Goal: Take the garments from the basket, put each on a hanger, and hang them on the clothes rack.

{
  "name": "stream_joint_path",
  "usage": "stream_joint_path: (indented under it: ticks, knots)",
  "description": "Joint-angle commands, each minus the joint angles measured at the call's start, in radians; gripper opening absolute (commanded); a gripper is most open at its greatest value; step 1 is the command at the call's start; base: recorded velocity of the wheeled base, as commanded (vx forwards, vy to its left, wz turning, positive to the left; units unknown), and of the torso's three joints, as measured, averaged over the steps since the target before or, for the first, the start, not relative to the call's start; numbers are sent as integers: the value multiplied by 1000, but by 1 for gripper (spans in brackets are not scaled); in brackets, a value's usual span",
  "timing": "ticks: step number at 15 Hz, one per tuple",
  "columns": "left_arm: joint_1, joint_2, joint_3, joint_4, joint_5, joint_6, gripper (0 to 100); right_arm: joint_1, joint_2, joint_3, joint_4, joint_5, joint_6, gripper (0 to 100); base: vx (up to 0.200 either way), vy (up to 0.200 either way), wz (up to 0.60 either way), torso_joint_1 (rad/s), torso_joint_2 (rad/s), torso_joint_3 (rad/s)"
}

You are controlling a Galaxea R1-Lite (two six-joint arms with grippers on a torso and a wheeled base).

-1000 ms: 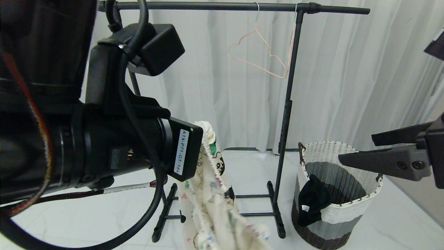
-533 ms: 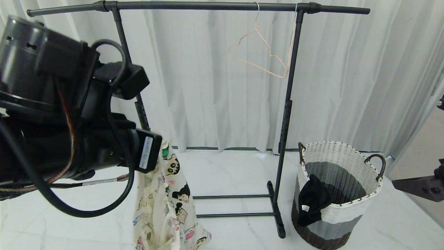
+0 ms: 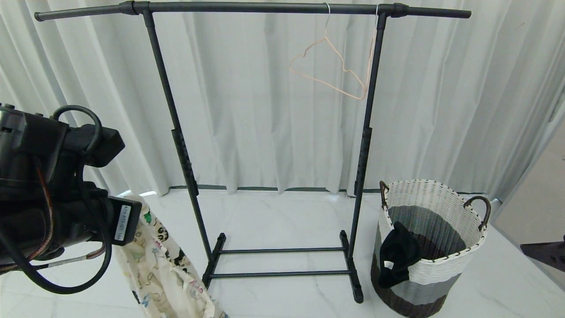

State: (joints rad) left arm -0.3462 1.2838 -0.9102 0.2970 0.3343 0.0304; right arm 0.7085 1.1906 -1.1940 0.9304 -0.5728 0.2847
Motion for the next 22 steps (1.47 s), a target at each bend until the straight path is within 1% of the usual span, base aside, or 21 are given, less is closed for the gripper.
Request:
stream_joint_path:
  ticks: [1, 4, 5, 6, 7, 10, 13, 15, 19, 20, 22]
  knots:
    - [32, -23, 31, -1, 2, 0, 0, 0, -22, 13, -16, 1, 1, 100, 0, 0, 0, 0, 0, 0]
    - [42, -44, 62, -1, 2, -1, 0, -6, -17, 11, -56, -1, -1, 100, 0, 0, 0, 0, 0, 0]
    - [36, -52, 82, -1, 2, 5, 0, -6, -20, 10, -56, -1, -4, 100, 0, 0, 0, 0, 0, 0]
    - [29, -54, 86, -1, 2, 28, 0, -6, -19, 8, -56, 1, -4, 100, 0, 0, 0, 0, 0, 0]
    - [29, -58, 90, -2, 2, 49, 0, -6, -20, 8, -56, 1, -2, 100, 0, 0, 0, 41, -188, -149]
    - [29, -58, 88, -24, 2, 55, 0, -26, -20, 8, -73, 1, 1, 100, 0, 0, 0, 49, -255, -258]
    - [30, -77, 90, -24, 3, 59, 0, -63, -16, 8, -145, 2, -1, 100, 0, 0, 0, 180, -515, -295]
    - [30, -87, 90, -24, 3, 57, 0, -81, -11, 8, -160, 2, -2, 100, 0, 0, 0, 168, -486, -290]
    - [27, -112, 99, -24, 22, 59, 0, -84, -11, 8, -180, 1, -5, 100, 0, 0, 0, 184, -469, -288]
    - [27, -121, 99, -24, 23, 71, 0, -95, -9, 5, -180, 1, -10, 100, 0, 0, 0, 188, -466, -286]
    - [27, -129, 99, -24, 23, 72, 0, -109, -9, 5, -180, 1, -30, 100, 0, 0, 0, 198, -479, -278]
